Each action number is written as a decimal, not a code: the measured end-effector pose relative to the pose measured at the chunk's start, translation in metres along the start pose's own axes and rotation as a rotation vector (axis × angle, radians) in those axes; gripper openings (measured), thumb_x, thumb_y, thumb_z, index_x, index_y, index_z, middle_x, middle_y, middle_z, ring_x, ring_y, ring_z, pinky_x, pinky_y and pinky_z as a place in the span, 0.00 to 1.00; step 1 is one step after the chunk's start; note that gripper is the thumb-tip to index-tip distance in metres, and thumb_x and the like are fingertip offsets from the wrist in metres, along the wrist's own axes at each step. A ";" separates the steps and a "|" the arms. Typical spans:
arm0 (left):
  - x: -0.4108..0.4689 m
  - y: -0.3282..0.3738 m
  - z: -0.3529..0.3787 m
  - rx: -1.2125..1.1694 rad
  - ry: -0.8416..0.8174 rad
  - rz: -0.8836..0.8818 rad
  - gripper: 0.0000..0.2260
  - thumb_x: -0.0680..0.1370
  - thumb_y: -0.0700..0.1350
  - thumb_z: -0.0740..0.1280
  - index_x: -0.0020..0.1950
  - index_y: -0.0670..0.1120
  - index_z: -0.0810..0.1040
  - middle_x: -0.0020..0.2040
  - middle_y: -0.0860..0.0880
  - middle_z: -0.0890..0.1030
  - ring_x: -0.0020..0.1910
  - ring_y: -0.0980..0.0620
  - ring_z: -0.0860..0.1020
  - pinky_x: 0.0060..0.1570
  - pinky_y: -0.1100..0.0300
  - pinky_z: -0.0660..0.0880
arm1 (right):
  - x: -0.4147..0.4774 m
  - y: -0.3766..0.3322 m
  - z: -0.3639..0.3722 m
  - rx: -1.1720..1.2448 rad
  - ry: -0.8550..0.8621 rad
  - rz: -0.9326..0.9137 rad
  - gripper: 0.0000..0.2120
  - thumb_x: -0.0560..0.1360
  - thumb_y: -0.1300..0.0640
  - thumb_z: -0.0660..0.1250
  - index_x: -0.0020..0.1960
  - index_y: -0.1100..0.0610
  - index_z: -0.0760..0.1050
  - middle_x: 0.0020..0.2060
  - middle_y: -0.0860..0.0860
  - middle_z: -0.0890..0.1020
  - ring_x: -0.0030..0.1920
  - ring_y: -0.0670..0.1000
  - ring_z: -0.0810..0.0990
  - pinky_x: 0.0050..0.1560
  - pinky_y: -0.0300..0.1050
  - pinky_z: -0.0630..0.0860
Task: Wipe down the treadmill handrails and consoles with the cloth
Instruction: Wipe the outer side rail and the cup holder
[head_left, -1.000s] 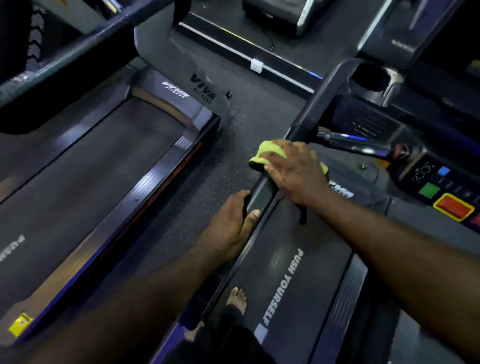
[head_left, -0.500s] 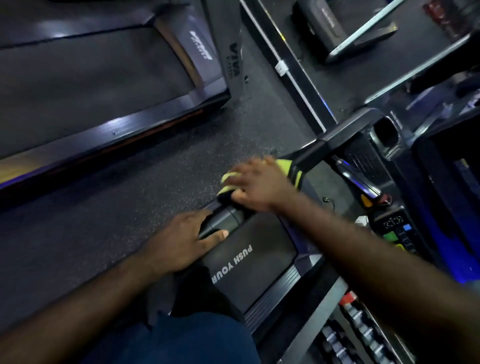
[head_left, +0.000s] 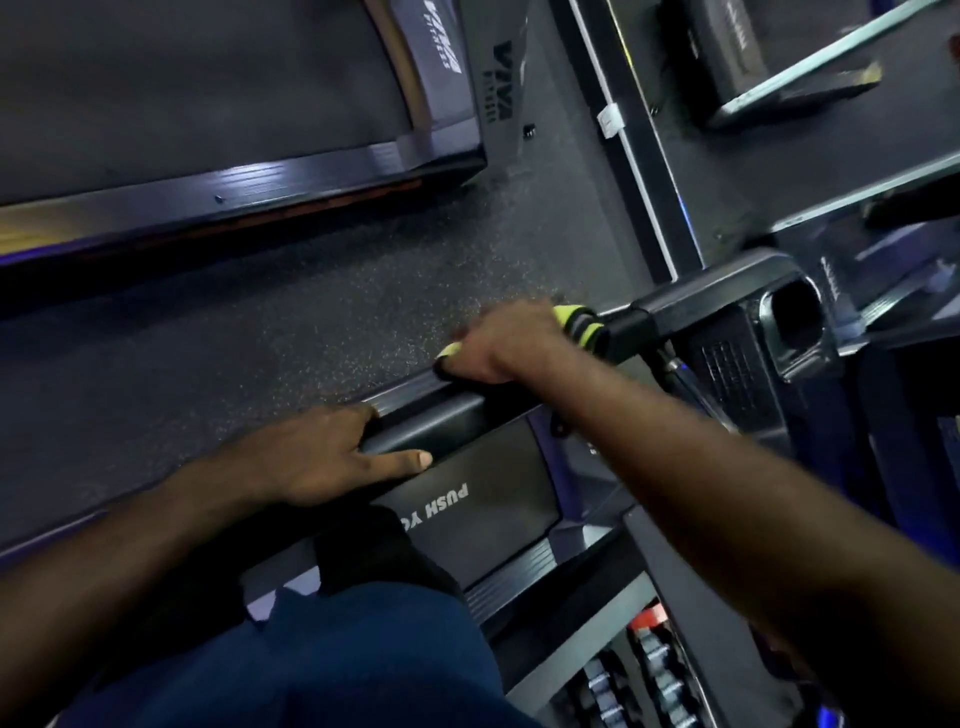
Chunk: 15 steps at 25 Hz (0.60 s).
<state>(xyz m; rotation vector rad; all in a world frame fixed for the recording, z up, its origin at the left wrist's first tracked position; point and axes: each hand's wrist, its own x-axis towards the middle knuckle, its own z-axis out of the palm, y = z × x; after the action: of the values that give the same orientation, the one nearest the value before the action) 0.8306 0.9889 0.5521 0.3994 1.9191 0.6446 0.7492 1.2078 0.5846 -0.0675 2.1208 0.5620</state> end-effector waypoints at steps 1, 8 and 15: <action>0.005 0.003 -0.004 0.009 -0.008 -0.016 0.51 0.60 0.90 0.51 0.69 0.56 0.75 0.63 0.53 0.81 0.55 0.53 0.80 0.61 0.48 0.78 | 0.009 0.025 -0.001 -0.009 0.002 0.046 0.34 0.74 0.27 0.56 0.74 0.41 0.74 0.74 0.51 0.76 0.72 0.60 0.74 0.71 0.64 0.66; 0.007 -0.010 -0.009 -0.043 -0.065 -0.048 0.59 0.59 0.90 0.53 0.79 0.54 0.69 0.75 0.51 0.76 0.68 0.51 0.77 0.69 0.47 0.74 | 0.031 0.017 -0.003 -0.030 -0.052 0.066 0.27 0.76 0.35 0.58 0.69 0.45 0.79 0.71 0.50 0.79 0.70 0.57 0.77 0.66 0.57 0.70; -0.034 -0.063 -0.007 -0.041 -0.114 -0.085 0.57 0.60 0.90 0.51 0.79 0.57 0.68 0.76 0.53 0.74 0.69 0.51 0.76 0.71 0.48 0.72 | 0.014 0.015 -0.012 0.033 -0.064 -0.006 0.35 0.76 0.25 0.57 0.76 0.42 0.72 0.75 0.52 0.76 0.72 0.59 0.76 0.72 0.61 0.72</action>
<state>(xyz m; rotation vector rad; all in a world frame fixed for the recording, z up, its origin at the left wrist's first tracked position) 0.8388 0.9182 0.5414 0.3205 1.8013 0.5923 0.7275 1.2180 0.5843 -0.0365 2.0667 0.5190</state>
